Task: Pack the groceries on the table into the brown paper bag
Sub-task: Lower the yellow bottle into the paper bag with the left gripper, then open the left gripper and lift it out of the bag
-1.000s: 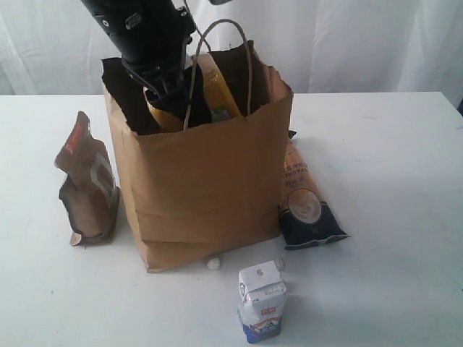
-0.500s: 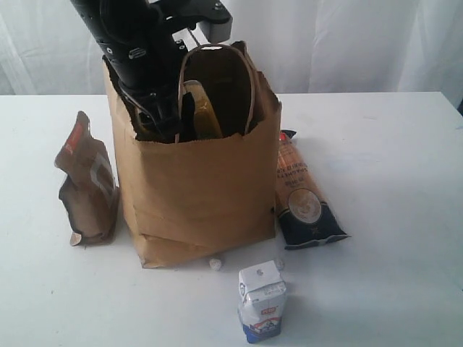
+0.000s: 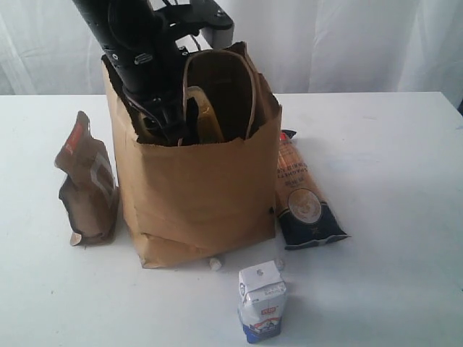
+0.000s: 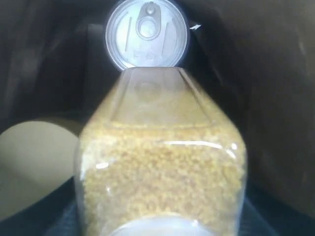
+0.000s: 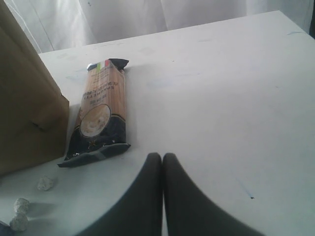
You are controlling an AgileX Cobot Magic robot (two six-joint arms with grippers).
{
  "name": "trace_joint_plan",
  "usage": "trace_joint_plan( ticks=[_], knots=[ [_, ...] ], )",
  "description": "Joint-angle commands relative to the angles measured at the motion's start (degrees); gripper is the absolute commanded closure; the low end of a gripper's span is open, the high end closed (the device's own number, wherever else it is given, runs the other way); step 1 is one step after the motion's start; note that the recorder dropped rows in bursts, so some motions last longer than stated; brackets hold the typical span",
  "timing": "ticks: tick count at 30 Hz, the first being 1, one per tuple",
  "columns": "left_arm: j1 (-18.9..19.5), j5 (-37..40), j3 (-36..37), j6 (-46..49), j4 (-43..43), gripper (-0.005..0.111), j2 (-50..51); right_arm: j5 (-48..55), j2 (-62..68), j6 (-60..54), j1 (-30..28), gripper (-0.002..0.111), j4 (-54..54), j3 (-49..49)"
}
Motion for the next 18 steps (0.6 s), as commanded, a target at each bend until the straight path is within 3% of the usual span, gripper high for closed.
trace_joint_plan(
  ticks=[1,5,18],
  knots=[
    [0.1,5.3,-0.6,-1.5,-0.4,0.054,-0.7,-0.7,-0.4,0.0,-0.2,0.108,-0.2,0.1],
    [0.1,5.3,-0.6,-1.8,-0.3,0.049,-1.4,-0.7,-0.4,0.0,-0.2,0.108,-0.2,0.1],
    [0.1,5.3,-0.8,-3.9,-0.2,0.049,-5.7,-0.7,-0.4,0.0,-0.2,0.108,-0.2,0.1]
  ],
)
